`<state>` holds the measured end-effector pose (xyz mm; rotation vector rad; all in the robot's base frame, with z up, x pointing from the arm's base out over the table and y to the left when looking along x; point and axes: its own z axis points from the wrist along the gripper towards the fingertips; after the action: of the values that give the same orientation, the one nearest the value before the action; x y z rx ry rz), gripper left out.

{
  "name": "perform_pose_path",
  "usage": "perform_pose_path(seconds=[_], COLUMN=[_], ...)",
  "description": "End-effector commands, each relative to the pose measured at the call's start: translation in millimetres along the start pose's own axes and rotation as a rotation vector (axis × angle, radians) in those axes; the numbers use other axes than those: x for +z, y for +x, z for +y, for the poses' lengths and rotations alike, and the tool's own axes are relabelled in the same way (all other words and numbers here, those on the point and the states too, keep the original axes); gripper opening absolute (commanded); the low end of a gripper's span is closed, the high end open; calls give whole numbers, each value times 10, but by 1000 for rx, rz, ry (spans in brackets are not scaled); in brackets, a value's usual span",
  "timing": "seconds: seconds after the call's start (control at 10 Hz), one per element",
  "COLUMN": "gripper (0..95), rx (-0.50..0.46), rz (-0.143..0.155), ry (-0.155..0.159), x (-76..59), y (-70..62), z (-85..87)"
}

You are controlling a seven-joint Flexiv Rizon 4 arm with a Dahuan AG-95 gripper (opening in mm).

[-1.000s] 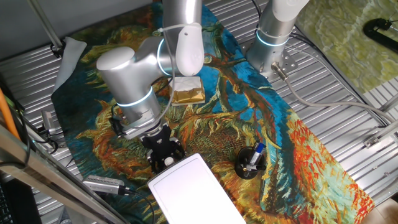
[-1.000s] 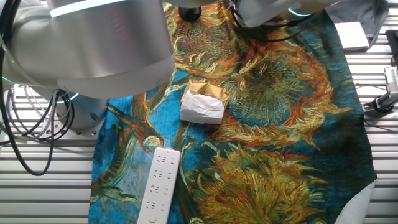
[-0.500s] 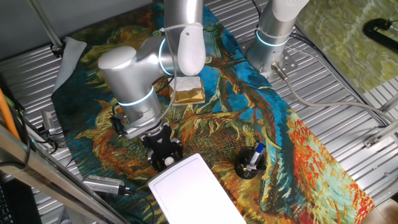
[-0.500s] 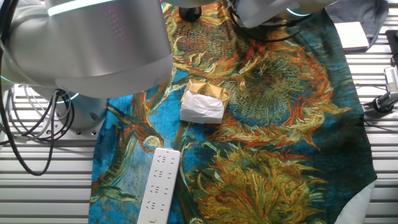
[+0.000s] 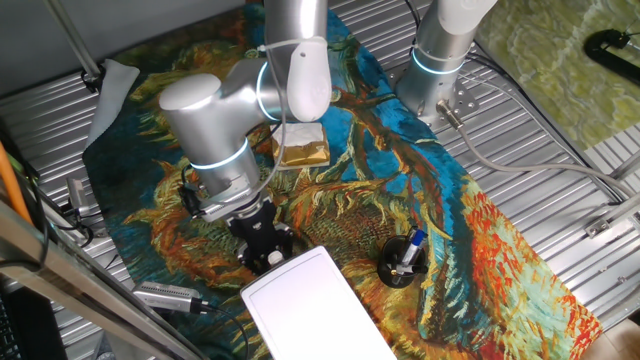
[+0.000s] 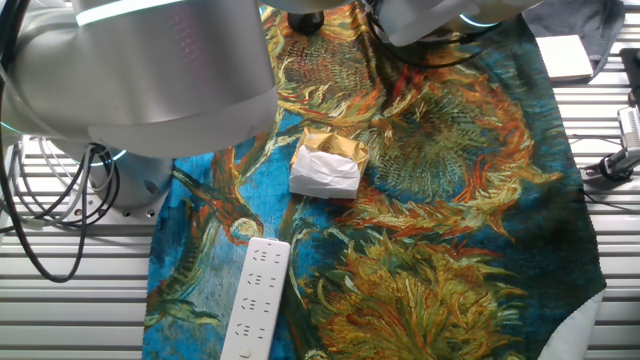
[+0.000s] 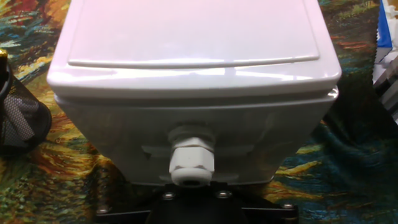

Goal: Grasp the handle and open the drawer

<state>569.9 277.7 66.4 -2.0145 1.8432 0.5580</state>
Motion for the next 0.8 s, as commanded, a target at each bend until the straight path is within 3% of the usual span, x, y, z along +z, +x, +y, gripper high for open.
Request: perform_pose_path(seconds=[0.1, 0.8], gripper=[0, 0], rx=[-8, -29], rz=[1, -1], ry=[-3, -2], x=[-26, -72], y=[6, 74], z=[-14, -42])
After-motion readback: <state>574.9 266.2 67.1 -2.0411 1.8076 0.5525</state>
